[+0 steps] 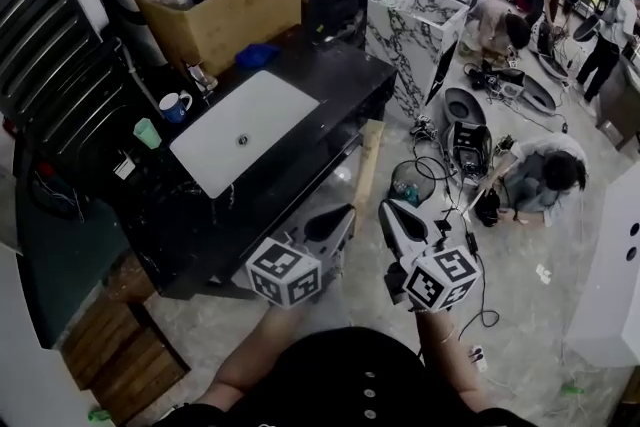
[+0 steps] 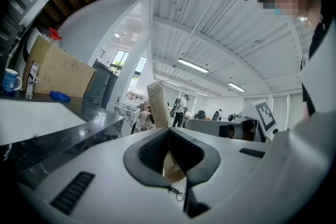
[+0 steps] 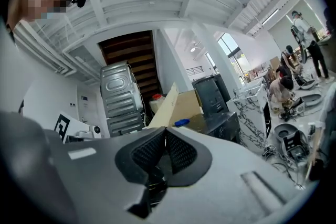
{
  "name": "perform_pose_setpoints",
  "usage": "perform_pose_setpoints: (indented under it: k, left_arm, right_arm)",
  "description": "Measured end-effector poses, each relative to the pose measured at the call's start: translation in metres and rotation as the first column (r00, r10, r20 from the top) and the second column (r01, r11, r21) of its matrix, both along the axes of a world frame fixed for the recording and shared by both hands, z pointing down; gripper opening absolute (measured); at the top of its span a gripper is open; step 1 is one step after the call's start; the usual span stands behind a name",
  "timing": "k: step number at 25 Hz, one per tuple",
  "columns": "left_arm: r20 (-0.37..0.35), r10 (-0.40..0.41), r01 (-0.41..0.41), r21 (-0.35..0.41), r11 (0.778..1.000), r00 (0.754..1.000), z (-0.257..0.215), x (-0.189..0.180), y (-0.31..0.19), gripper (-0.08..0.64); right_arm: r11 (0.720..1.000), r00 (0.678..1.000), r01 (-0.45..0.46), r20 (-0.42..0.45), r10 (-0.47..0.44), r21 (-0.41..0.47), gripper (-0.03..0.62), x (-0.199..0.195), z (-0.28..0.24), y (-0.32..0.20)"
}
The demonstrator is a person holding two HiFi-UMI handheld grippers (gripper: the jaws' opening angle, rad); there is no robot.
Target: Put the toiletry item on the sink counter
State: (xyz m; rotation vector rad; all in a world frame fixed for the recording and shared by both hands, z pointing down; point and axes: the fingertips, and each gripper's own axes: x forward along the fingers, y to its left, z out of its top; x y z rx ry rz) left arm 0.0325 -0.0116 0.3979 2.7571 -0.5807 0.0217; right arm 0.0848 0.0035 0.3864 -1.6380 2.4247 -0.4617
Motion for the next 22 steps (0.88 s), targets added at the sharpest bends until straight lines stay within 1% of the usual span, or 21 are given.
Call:
perform_pose_setpoints:
  k: [3,8,11,15,19,22]
  left_arm:
    - [-0.012,0.016,-0.016,0.001,1.0,1.0,0.0,0.014,-0.021,0.012]
    - [-0.024,0.05,-0.049,0.008,0.999,0.998,-0.001,0.04,-0.062,0.012]
    - [-0.044,0.052,-0.051,0.015,0.999,0.998,-0.005,0.049,-0.097,0.012]
    - [-0.088,0.067,-0.069,-0.012,0.998,0.994,-0.016,0.063,-0.145,0.012]
    - [-0.091,0.114,-0.112,0.019,0.993,0.989,-0.031,0.082,-0.188,0.012]
    - [-0.092,0.127,-0.123,0.042,0.991,0.988,-0.037,0.086,-0.222,0.012]
  right_arm:
    - [1.0,1.0,-0.024,-0.01,0.024,0.005,0.003,0.014,0.002,-0.014]
    - [0.996,0.996,-0.085,-0.012,0.085,-0.022,0.003,0.048,0.012,-0.048]
    - [0.995,0.995,-0.094,-0.018,0.094,-0.013,0.003,0.058,0.008,-0.086]
    - [0.996,0.995,-0.088,-0.036,0.088,-0.007,0.003,0.061,-0.001,-0.133]
    - [0.991,0.991,-0.134,-0.026,0.133,0.0,0.003,0.082,-0.008,-0.178]
    - [0.988,0.988,-0.153,-0.023,0.153,0.027,0.003,0.092,-0.017,-0.213]
